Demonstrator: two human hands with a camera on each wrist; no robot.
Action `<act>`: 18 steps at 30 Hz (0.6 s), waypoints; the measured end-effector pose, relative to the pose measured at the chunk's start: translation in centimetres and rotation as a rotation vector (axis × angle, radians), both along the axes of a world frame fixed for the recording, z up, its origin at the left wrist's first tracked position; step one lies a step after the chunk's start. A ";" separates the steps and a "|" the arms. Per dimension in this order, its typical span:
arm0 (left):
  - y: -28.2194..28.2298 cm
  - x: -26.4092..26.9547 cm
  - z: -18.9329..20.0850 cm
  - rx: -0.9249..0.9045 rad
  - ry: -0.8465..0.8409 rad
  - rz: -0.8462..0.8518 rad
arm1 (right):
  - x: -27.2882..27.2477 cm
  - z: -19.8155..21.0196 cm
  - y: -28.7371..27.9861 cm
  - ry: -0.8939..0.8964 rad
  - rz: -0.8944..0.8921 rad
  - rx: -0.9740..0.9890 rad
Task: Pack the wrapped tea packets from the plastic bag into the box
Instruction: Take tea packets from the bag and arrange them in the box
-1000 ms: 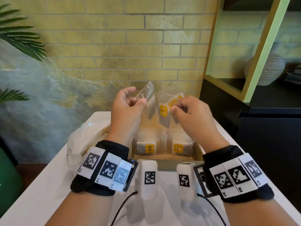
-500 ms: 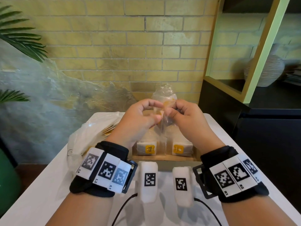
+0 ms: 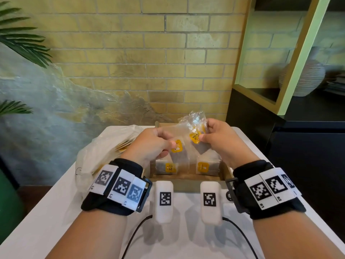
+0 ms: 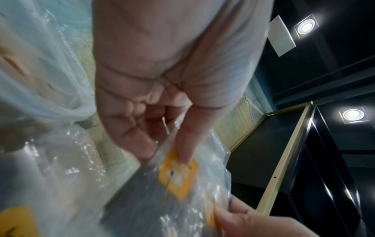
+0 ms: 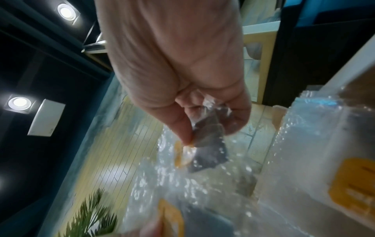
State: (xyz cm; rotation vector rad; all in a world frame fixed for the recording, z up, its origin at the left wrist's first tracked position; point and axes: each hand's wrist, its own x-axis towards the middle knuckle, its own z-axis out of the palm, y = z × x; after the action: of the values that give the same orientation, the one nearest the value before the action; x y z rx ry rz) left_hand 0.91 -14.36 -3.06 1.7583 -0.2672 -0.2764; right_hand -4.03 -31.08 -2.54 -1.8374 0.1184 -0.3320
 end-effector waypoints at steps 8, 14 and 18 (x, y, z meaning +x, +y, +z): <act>0.3 0.1 0.1 0.108 0.130 -0.064 | -0.4 -0.1 -0.2 0.227 0.119 0.103; 0.4 -0.3 -0.2 0.284 0.096 -0.120 | -0.7 -0.4 -0.2 0.362 0.198 -0.304; 0.4 -0.7 -0.2 0.359 0.064 -0.141 | -1.2 -0.1 -0.4 0.425 0.221 -0.419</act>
State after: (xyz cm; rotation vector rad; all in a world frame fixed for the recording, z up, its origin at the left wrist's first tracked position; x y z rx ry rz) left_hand 0.23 -13.97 -3.25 2.0829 -0.3094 -0.5069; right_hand -5.24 -31.50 -2.59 -2.2917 0.1441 0.2100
